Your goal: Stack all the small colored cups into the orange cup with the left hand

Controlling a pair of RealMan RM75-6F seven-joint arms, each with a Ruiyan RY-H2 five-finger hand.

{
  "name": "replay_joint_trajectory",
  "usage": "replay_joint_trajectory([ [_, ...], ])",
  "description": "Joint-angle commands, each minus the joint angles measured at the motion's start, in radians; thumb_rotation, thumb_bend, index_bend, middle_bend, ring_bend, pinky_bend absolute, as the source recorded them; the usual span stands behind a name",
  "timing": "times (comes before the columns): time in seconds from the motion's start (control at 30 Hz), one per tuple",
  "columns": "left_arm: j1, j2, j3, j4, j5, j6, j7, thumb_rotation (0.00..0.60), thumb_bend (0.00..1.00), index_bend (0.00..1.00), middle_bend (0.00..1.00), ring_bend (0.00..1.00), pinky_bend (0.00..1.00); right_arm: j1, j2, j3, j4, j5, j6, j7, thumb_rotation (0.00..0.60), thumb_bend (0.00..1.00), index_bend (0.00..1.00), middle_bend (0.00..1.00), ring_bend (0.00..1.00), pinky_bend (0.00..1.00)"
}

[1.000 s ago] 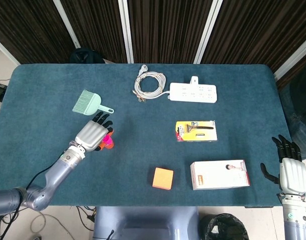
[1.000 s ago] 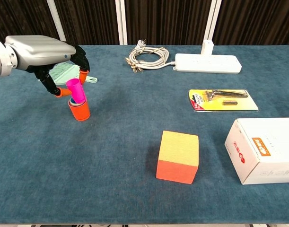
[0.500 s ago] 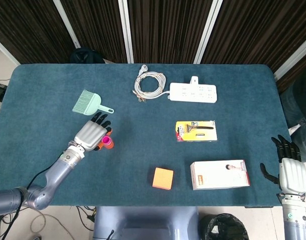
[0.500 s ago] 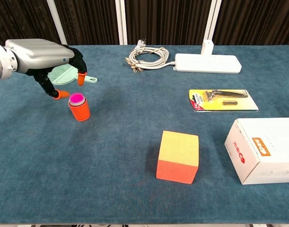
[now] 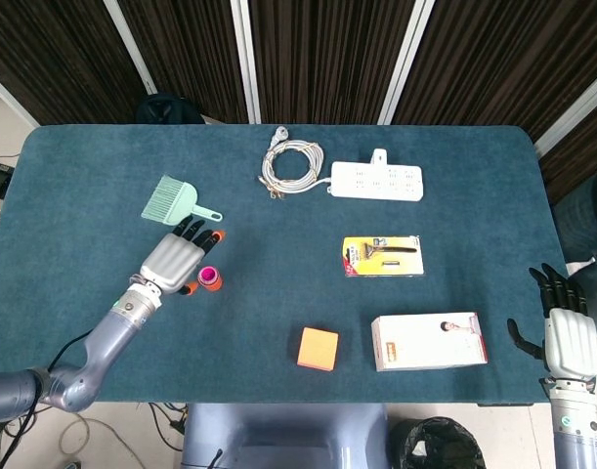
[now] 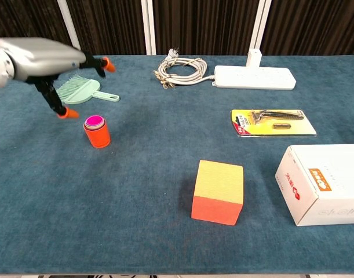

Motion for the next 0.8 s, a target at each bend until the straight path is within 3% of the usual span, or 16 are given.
replay_joint_trajectory([
  [0.03, 0.087, 0.071, -0.017, -0.104, 0.105, 0.177, -0.049, 0.600, 0.19, 0.05, 0.10, 0.00, 0.00, 0.001, 0.001, -0.003, -0.001, -0.004, -0.002, 0.003, 0.600, 0.40, 0.13, 0.07, 0.09, 0.05],
  [0.27, 0.296, 0.230, 0.085, -0.250, 0.218, 0.422, -0.094, 0.600, 0.20, 0.05, 0.07, 0.00, 0.00, 0.003, 0.022, -0.026, -0.009, -0.038, -0.017, 0.008, 0.600, 0.40, 0.13, 0.07, 0.08, 0.04],
  [0.53, 0.489, 0.321, 0.186, -0.196, 0.382, 0.562, -0.324, 0.600, 0.20, 0.05, 0.06, 0.00, 0.00, 0.003, 0.072, -0.054, -0.018, -0.096, -0.023, 0.036, 0.600, 0.40, 0.13, 0.07, 0.07, 0.03],
  [0.8, 0.549, 0.338, 0.186, -0.153, 0.457, 0.595, -0.412, 0.600, 0.20, 0.05, 0.06, 0.00, 0.00, 0.000, 0.084, -0.062, -0.010, -0.137, 0.001, 0.058, 0.600, 0.40, 0.13, 0.07, 0.07, 0.03],
])
